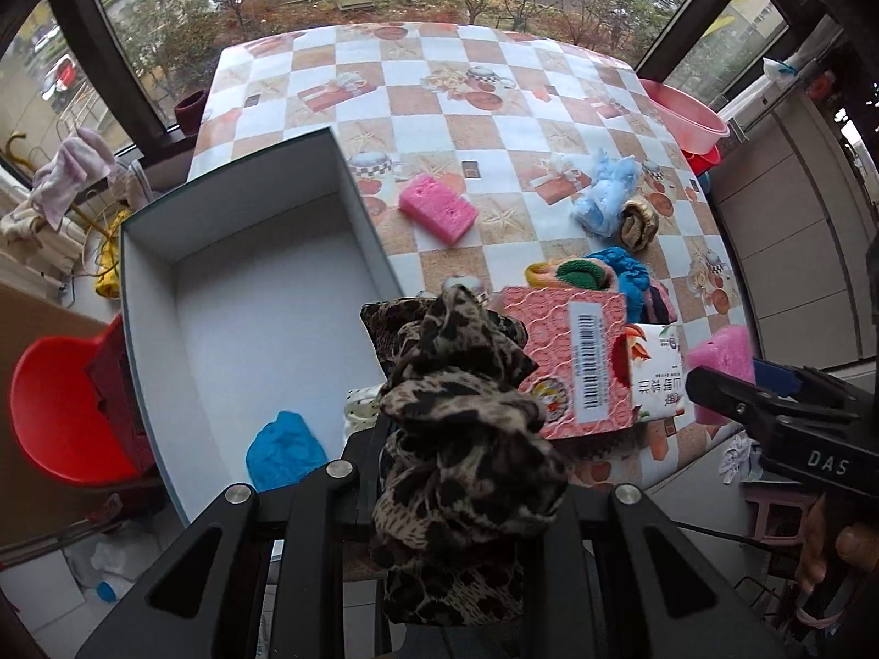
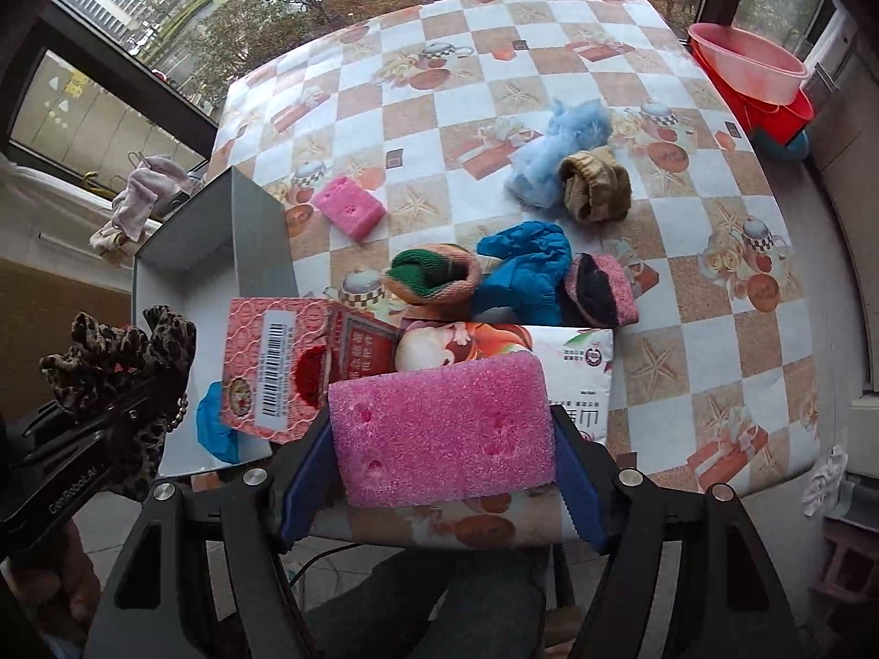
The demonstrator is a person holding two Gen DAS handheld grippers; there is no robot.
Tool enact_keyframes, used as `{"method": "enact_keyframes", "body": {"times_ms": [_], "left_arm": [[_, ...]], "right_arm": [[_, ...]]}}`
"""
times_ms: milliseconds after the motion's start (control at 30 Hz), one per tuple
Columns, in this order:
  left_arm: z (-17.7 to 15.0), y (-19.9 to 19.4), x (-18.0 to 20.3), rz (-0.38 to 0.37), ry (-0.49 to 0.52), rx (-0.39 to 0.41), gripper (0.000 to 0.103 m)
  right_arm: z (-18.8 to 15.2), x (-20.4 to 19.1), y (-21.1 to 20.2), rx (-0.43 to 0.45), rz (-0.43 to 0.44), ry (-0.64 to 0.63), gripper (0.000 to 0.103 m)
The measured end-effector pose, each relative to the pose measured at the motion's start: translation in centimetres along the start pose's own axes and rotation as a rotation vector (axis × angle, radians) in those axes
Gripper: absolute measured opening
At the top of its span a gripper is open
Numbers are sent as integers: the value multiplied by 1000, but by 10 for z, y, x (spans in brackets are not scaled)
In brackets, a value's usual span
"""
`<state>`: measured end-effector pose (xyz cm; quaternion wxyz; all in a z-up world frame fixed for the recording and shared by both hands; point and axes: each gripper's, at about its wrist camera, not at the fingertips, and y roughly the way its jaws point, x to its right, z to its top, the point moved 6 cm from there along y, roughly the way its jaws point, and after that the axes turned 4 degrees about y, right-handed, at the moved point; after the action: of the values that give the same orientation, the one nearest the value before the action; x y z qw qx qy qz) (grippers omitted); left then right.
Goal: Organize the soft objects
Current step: 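Carry the leopard scrunchie and pink sponge over the white box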
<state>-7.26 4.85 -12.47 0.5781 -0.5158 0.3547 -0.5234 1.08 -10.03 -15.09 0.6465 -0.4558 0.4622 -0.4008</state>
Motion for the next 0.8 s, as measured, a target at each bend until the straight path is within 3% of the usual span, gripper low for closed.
{"method": "enact_keyframes", "body": {"times_ms": [467,800], "left_arm": [[-67,10,-80,39,-188,-47,25],[-52,6,-114,64,-237,-10,24]], "right_arm": [[-13,-123,6,-21,35,-270,74],[-6,-177,20,-42,39,-371,74]]}}
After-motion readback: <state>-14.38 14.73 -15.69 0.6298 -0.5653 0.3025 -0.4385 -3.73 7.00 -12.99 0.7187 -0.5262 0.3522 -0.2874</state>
